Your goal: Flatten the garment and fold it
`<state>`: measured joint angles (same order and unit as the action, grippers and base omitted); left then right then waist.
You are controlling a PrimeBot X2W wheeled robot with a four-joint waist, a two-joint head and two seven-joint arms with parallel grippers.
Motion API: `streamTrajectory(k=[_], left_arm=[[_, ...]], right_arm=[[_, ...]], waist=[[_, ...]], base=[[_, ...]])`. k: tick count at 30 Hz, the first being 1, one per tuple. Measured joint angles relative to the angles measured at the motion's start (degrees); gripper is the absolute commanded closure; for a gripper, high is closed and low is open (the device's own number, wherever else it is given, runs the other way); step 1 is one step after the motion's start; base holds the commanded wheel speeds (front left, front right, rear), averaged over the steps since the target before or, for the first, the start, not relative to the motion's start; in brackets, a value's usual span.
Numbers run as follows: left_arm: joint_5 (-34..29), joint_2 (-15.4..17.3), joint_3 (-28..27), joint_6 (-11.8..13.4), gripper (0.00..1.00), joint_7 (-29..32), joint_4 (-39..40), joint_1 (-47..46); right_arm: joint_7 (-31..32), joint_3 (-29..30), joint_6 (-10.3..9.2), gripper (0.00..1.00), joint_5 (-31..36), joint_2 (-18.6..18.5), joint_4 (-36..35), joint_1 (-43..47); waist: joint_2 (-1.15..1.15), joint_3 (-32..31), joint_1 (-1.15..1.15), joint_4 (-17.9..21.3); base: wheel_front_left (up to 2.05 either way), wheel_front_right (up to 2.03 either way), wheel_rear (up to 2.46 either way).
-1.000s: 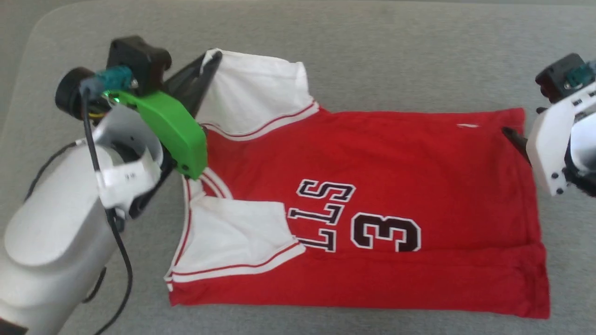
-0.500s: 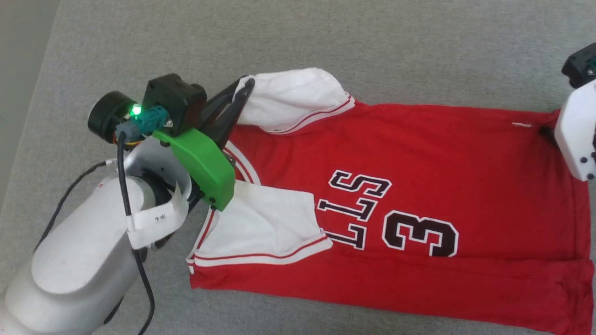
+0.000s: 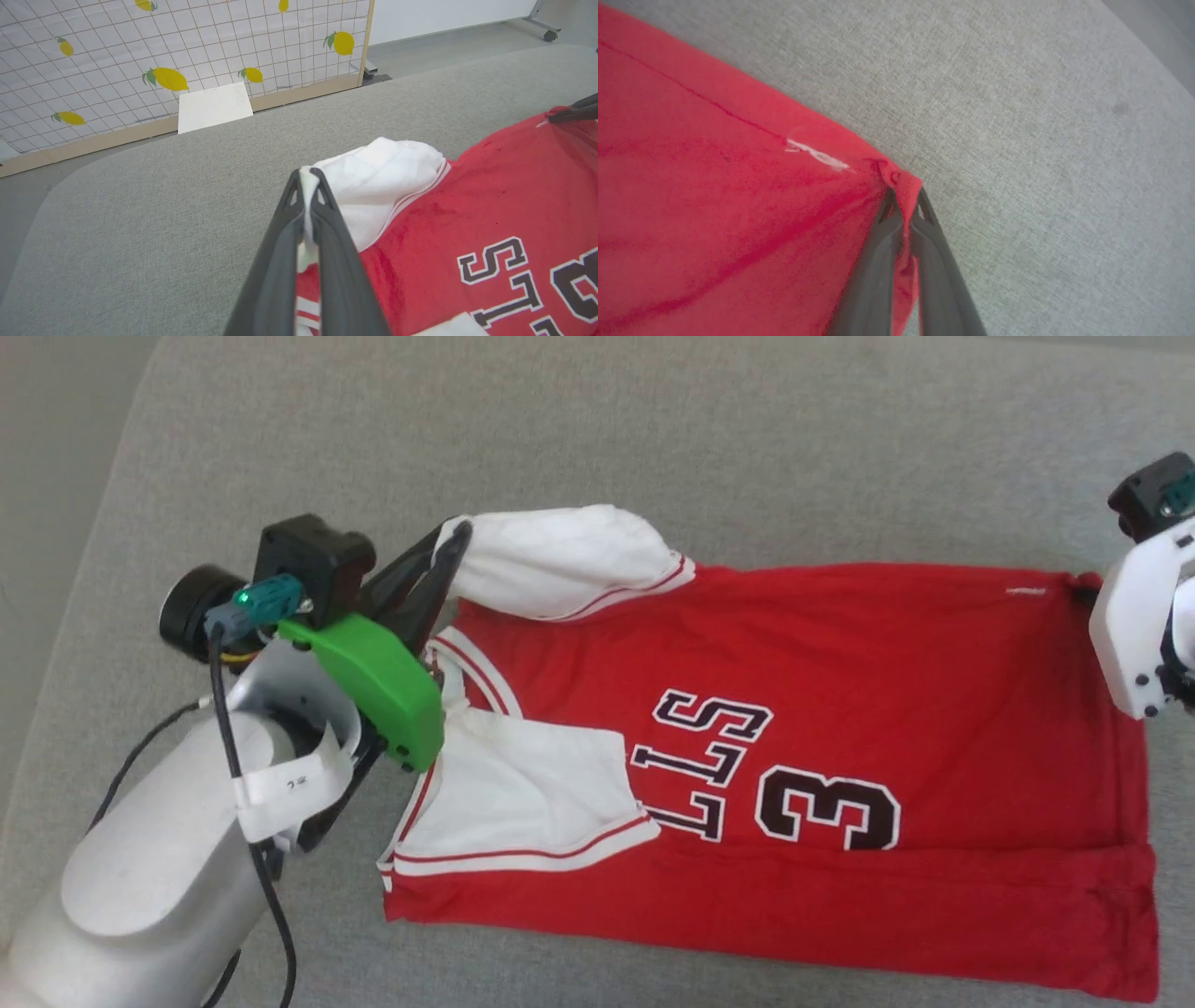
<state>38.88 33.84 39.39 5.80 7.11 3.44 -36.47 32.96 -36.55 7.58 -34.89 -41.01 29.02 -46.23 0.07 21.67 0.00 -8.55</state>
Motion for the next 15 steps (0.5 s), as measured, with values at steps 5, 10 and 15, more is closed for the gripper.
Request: streamTrajectory(k=[5,10,15], left_arm=[[2.16,0.63,-0.96,0.86,1.0,-1.23,-1.31,3.48],[3.87,2.05,-1.8,2.16,1.0,-1.74,-1.01,8.3],[6.53,4.19,-2.14,3.42,1.0,-1.3,0.89,13.24]], right_arm=[[-5.23,3.61,0.0,1.0,-0.6,0.82,0.82,4.06],[-9.88,6.54,0.0,1.0,-1.14,1.59,-1.67,10.49],[-11.82,10.38,0.0,1.0,-0.53,1.99,-6.17,18.69]], waist=[[0.0,-3.66,0.0,0.9],[0.0,-7.51,0.0,1.72],[0.0,-11.13,0.0,2.3]], base=[[0.0,0.0,0.0],[0.0,0.0,0.0],[0.0,0.0,0.0]])
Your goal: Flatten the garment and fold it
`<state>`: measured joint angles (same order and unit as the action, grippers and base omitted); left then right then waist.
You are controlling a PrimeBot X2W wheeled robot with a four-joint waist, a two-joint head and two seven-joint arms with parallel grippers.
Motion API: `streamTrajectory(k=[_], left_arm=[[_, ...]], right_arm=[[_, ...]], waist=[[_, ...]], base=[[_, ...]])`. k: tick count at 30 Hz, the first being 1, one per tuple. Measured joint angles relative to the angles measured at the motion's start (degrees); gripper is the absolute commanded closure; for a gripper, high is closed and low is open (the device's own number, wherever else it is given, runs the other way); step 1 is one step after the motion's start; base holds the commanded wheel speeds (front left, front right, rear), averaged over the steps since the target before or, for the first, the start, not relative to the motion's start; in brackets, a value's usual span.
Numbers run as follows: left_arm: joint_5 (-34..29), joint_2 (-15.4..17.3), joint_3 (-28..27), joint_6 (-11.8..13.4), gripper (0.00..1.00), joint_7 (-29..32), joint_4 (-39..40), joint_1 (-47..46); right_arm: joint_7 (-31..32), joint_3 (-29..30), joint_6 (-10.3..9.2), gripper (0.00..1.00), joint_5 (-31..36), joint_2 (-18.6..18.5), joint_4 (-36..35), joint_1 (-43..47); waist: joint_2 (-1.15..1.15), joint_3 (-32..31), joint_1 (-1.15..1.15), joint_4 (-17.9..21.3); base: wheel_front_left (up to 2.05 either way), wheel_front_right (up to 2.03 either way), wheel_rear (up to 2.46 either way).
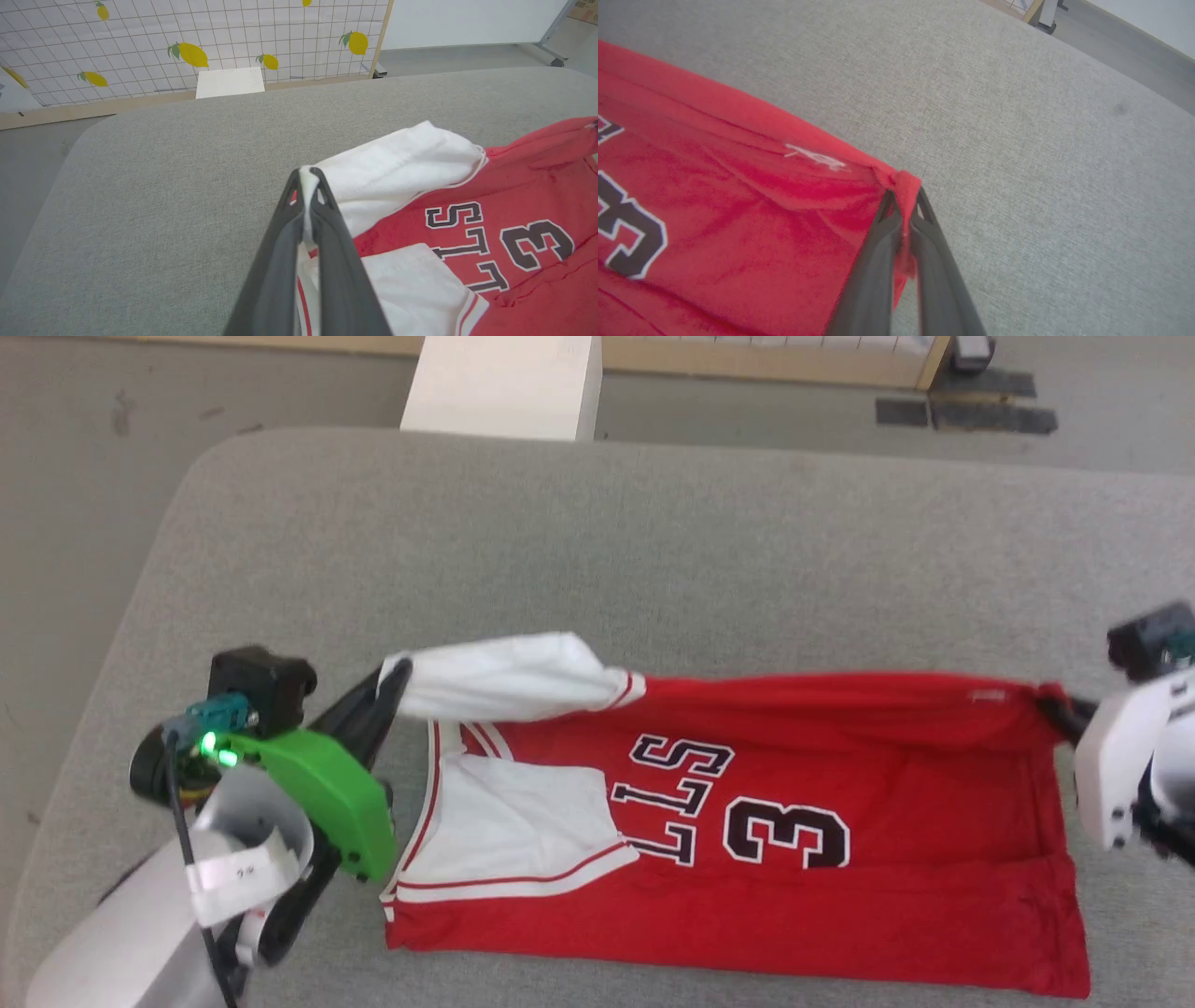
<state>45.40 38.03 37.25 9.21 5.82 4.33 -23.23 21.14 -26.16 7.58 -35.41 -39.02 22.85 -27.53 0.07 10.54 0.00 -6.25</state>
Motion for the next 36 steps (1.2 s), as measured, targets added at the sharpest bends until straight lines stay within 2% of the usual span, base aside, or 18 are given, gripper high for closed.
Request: streamTrajectory(k=[8,12,17,20,29,30,31,32,36], left_arm=[[2.49,3.5,2.55,1.44,1.0,4.87,1.36,8.08],[3.02,4.04,4.47,2.52,1.0,7.84,2.16,10.69],[3.07,4.04,6.12,2.63,1.0,9.35,1.18,11.51],[3.04,3.63,6.91,2.34,1.0,9.8,-0.8,11.5],[2.71,0.43,8.77,-1.8,1.0,8.13,-9.16,10.24],[2.53,0.16,8.84,-2.12,0.77,7.88,-9.79,9.99],[2.24,-0.14,9.0,-2.19,0.09,7.33,-10.43,9.71],[2.0,-0.43,9.04,-2.38,0.0,6.67,-11.15,9.49],[1.92,-1.42,8.9,-2.85,0.0,3.81,-13.11,9.28]], right_arm=[[3.14,4.85,0.0,1.0,1.66,0.73,-7.25,12.54],[5.48,6.64,0.0,1.0,2.92,0.79,-9.91,16.61],[8.86,7.46,0.0,1.0,4.17,0.63,-12.78,19.45],[11.13,6.89,0.0,1.0,4.58,0.09,-14.13,20.45],[12.98,5.16,0.0,1.0,5.71,0.02,-15.23,20.78],[12.98,5.13,0.0,0.75,5.71,0.07,-15.21,20.76],[12.88,5.2,0.0,0.0,5.7,0.19,-15.14,20.76],[12.81,5.27,-0.01,0.0,5.64,0.4,-15.02,20.75],[13.22,5.59,0.0,0.0,3.21,1.7,-15.52,20.75]], waist=[[0.0,-2.96,0.0,0.32],[0.0,-2.72,0.0,0.15],[0.0,-2.03,0.0,-0.11],[0.0,-1.65,0.0,-0.21],[0.0,-0.79,0.0,-0.1],[0.0,-0.78,0.0,-0.1],[0.0,-0.81,0.0,-0.09],[0.0,-0.89,0.0,-0.06],[0.0,-1.82,0.0,0.11]], base=[[0.0,0.0,0.0],[0.0,0.0,0.0],[0.0,0.0,0.0],[0.0,0.0,0.0],[0.0,0.0,0.0],[0.0,0.0,0.0],[0.0,0.0,0.0],[0.0,0.0,0.0],[0.0,0.0,0.0]])
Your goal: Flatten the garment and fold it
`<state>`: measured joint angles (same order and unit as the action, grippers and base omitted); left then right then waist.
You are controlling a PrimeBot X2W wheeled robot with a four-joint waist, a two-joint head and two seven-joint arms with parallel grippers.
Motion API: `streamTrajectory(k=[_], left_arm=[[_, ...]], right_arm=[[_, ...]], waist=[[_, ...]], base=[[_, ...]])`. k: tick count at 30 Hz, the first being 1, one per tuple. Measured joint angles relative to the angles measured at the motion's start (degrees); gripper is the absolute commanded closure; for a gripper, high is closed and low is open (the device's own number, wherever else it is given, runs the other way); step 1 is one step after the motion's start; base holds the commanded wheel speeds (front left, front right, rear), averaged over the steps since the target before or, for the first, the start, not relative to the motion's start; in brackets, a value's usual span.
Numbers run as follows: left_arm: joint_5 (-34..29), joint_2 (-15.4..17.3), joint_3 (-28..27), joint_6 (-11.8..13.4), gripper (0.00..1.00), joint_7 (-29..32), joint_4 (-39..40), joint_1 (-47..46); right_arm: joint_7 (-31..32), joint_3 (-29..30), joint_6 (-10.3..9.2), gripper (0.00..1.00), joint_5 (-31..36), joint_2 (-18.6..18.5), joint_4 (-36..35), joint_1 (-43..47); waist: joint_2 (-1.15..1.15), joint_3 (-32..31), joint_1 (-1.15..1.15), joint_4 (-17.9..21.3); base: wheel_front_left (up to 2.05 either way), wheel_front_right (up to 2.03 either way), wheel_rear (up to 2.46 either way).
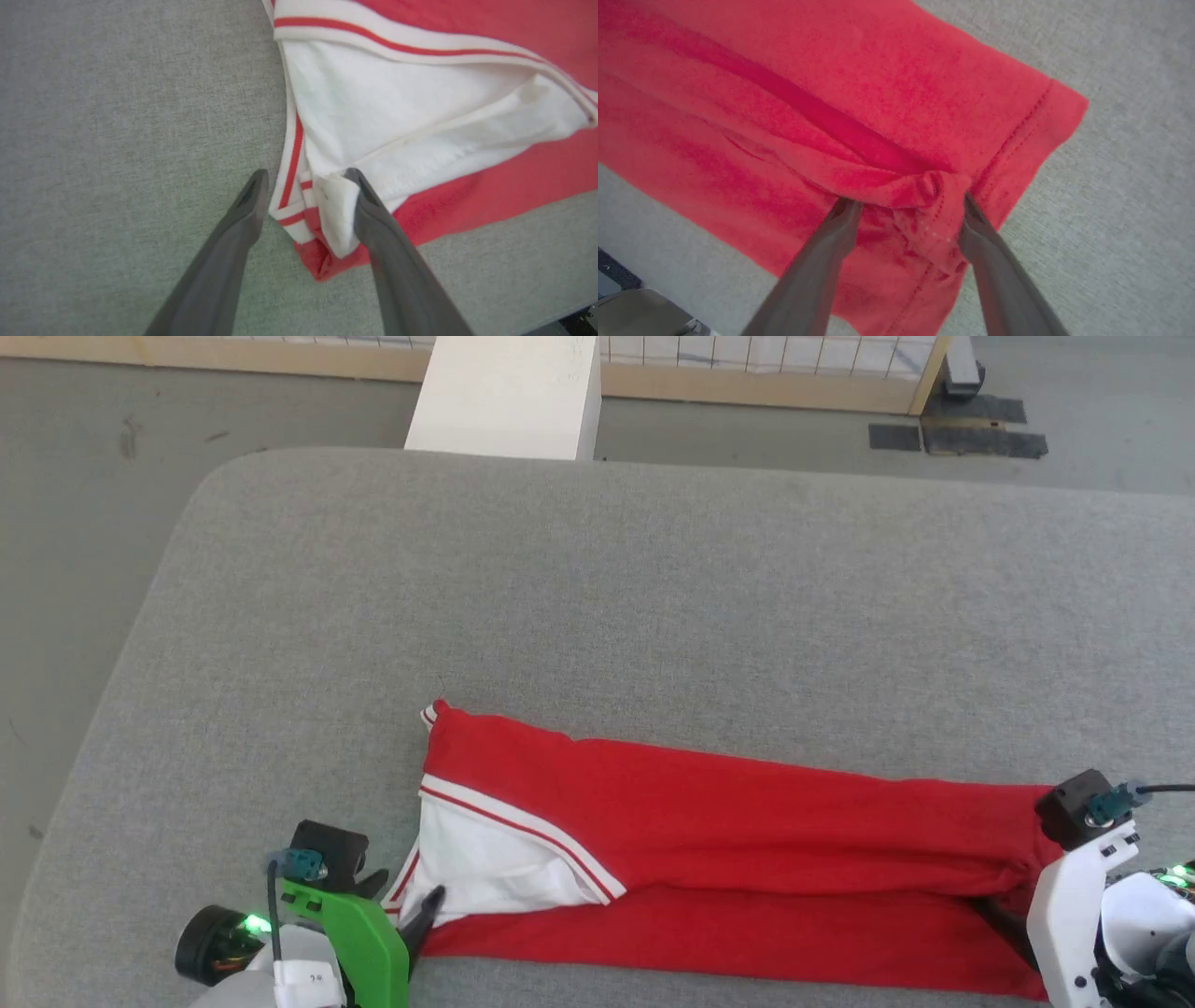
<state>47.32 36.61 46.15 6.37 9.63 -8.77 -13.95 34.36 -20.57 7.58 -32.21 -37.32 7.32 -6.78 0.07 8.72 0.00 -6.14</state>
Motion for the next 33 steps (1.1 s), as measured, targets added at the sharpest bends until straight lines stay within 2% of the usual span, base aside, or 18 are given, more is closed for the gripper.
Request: streamTrajectory(k=[5,10,15,18,21,25,29,33], left_arm=[[1.02,-1.72,-1.75,-1.71,0.0,-4.92,1.09,0.08],[1.03,-2.42,-4.25,-1.46,0.0,-11.1,3.05,0.27],[0.51,-4.22,-7.76,0.62,0.0,-20.5,3.96,1.67],[-0.36,-6.23,-10.84,2.14,0.0,-23.61,4.53,2.66],[-5.26,-9.56,-17.3,3.8,0.0,-24.18,6.97,4.36],[-15.89,-15.99,-27.69,3.76,0.0,-24.36,12.06,7.91],[-25.93,-21.36,-34.76,1.51,0.0,-24.37,15.35,11.94],[-33.89,-24.53,-37.95,-1.87,0.0,-24.37,17.31,13.05]], right_arm=[[1.86,2.97,0.0,0.0,-2.93,0.51,-2.15,0.01],[4.38,9.17,0.0,0.0,-3.67,2.79,-5.54,0.2],[6.03,16.49,0.0,0.0,-1.9,8.44,-7.78,2.8],[6.67,20.82,0.0,0.0,0.78,12.43,-8.0,4.48],[7.1,25.2,0.0,0.0,3.98,17.49,-7.9,6.4],[7.57,30.53,0.0,0.0,7.04,24.14,-7.06,7.93],[8.09,35.73,0.0,0.0,10.8,29.41,-5.26,7.99],[8.58,40.12,0.0,0.0,14.21,32.31,-2.27,7.27]], waist=[[0.0,-1.93,0.0,0.28],[0.0,-4.13,0.0,0.5],[0.0,-5.7,0.0,0.61],[0.0,-5.89,0.0,0.42],[0.0,-5.66,0.0,0.19],[0.0,-5.08,0.0,-0.15],[0.0,-4.35,0.0,-0.29],[0.0,-3.46,0.0,-0.55]], base=[[0.0,0.0,0.0],[0.0,0.0,0.0],[0.0,0.0,0.0],[0.0,0.0,0.0],[0.0,0.0,0.0],[0.0,0.0,0.0],[0.0,0.0,0.0],[0.0,0.0,0.0]])
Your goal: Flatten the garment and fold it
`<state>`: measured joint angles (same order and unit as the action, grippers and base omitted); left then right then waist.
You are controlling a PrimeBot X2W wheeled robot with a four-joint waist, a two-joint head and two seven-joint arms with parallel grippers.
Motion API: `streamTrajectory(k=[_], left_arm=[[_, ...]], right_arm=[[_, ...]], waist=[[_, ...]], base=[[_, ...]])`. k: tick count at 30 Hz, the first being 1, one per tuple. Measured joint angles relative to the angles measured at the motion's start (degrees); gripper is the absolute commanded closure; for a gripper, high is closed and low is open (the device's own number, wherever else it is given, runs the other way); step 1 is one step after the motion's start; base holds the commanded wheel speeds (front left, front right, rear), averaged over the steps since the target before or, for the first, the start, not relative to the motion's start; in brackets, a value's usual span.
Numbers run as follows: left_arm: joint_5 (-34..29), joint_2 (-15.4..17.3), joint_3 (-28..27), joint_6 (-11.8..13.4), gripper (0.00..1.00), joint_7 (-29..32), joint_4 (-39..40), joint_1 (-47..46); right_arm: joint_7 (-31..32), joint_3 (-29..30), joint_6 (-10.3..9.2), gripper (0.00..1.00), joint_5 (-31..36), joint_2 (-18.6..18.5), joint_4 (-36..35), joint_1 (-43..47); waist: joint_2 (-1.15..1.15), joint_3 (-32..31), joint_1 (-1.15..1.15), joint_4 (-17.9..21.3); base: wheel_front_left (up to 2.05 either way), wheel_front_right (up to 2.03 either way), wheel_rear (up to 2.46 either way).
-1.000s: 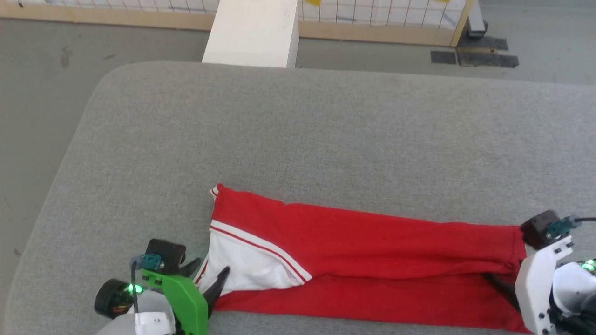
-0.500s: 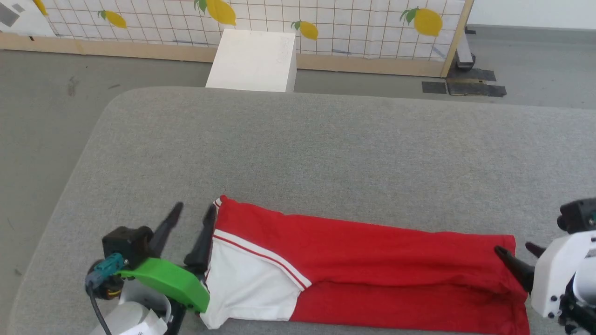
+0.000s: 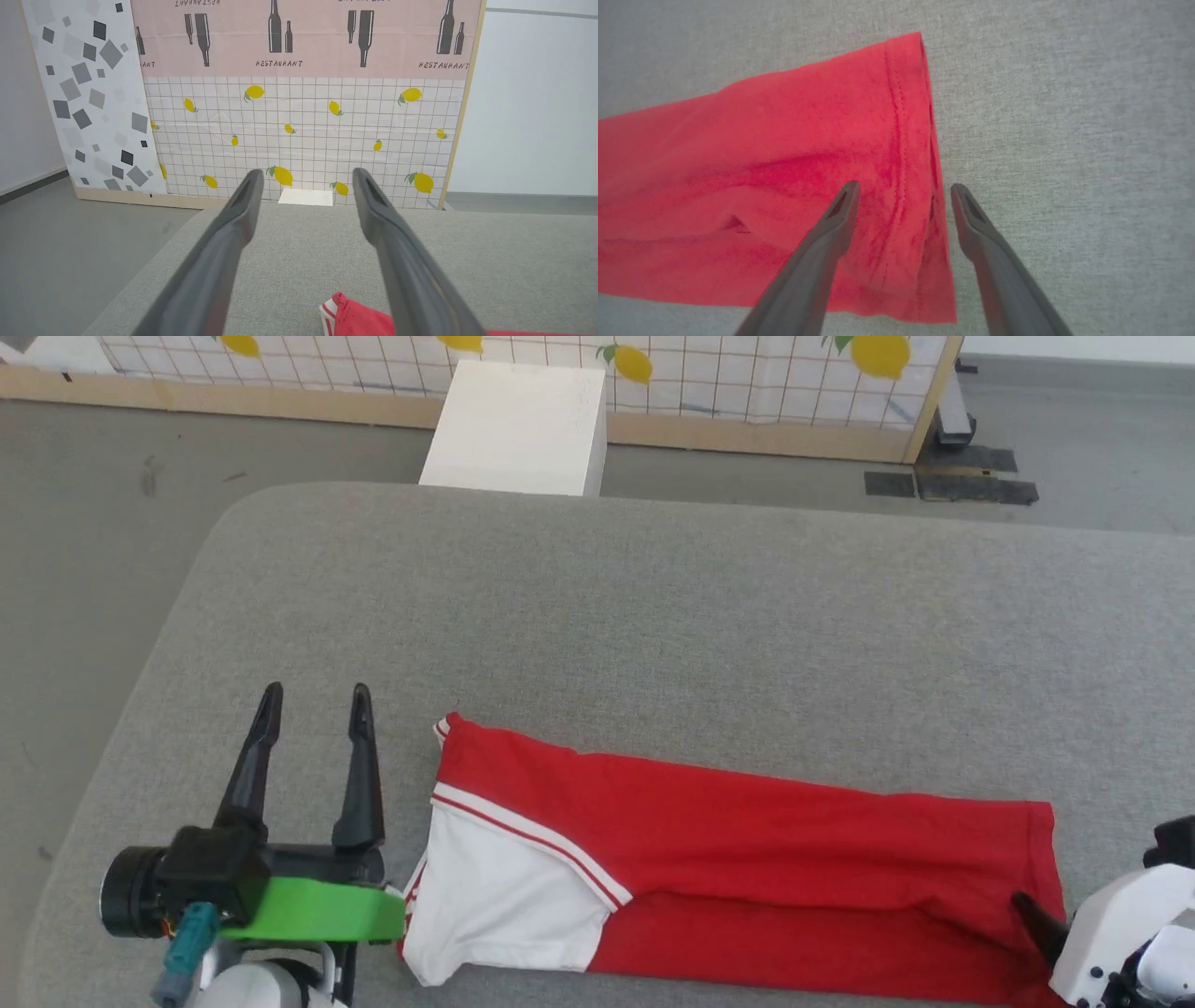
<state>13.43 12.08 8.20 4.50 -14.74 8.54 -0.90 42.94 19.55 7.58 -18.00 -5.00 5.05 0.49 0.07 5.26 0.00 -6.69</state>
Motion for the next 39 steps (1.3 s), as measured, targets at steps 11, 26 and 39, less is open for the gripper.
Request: streamTrajectory(k=[11,26,39], left_arm=[[-6.82,-5.1,-4.08,-7.35,0.0,0.0,-0.69,0.91],[-8.56,-7.15,-7.19,-10.27,0.0,0.0,-2.52,0.91],[-8.58,-8.05,-7.61,-11.52,0.0,0.0,-3.63,1.44]], right_arm=[[1.52,0.16,-0.02,0.0,2.03,0.65,5.66,-3.33],[0.29,-3.49,-0.03,1.0,-0.4,-0.2,6.56,-3.37],[-3.21,6.08,0.02,1.0,5.82,-9.14,8.7,-3.1]], waist=[[0.0,2.6,0.0,-1.14],[0.0,2.16,0.0,-0.84],[0.0,0.04,0.0,0.49]], base=[[0.0,0.0,0.0],[0.0,0.0,0.0],[0.0,0.0,0.0]])
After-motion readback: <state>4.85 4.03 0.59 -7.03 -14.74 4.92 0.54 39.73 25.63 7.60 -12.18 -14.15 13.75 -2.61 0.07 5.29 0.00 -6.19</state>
